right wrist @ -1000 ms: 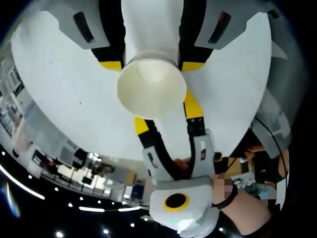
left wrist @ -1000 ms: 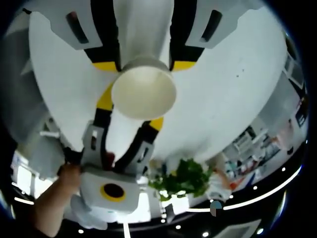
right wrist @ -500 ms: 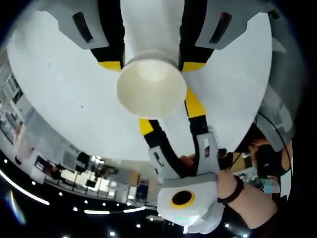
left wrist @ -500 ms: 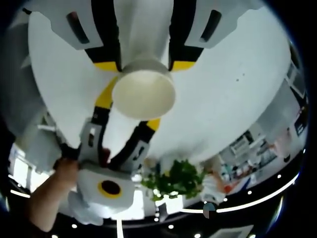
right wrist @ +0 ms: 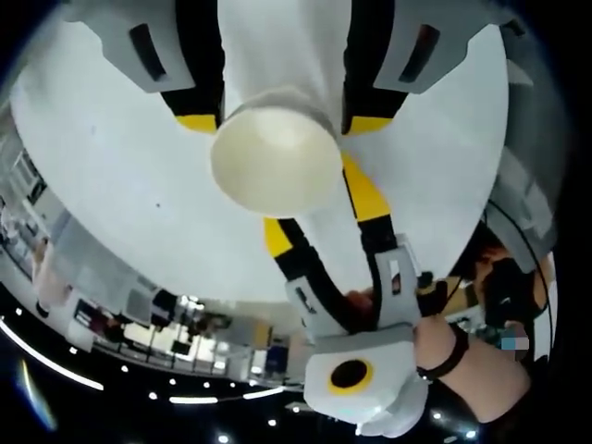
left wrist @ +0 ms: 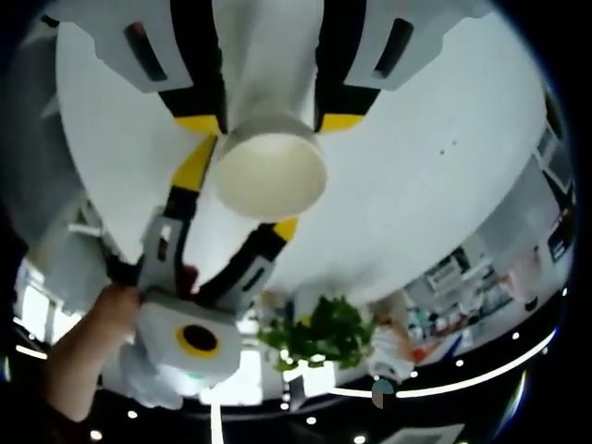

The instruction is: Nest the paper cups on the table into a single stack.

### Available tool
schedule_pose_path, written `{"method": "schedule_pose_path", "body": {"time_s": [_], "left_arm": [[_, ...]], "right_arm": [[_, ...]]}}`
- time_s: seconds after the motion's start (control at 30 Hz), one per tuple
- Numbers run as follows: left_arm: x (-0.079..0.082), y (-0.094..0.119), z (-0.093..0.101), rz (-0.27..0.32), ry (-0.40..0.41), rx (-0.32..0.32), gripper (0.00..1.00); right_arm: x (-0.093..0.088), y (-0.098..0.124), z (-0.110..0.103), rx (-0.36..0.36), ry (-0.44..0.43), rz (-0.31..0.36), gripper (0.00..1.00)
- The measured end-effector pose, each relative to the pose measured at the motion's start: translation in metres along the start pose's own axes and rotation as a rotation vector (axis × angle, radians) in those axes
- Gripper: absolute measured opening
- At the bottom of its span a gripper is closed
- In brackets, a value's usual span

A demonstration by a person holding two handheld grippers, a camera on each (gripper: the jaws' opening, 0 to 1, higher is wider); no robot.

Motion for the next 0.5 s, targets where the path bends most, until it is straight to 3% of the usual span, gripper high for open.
{"method": "schedule_pose_path", "body": {"time_s": [0.4, 0.5], "left_arm": [[-0.007, 0.017, 0.002, -0.014, -0.003, 0.034, 0.46], [-0.005, 0.026, 0.002, 0.016, 0.066, 0.058, 0.49]], "right_arm": [[-0.010, 0.016, -0.011, -0.047, -0.085, 0.024, 0.57], [-0.010, 0.025, -0.016, -0.063, -0.106, 0.044, 0.60]]}}
Point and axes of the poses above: the point that each gripper's makers call its tool centre point, and the gripper's own axes: y roughly backward along the fingers, z roughly to its right, x roughly out of its top, the point moved 6 cm from there along y, roughly backward along the fingers, and after that the axes turned 9 degrees about x, right-handed, at the moved point
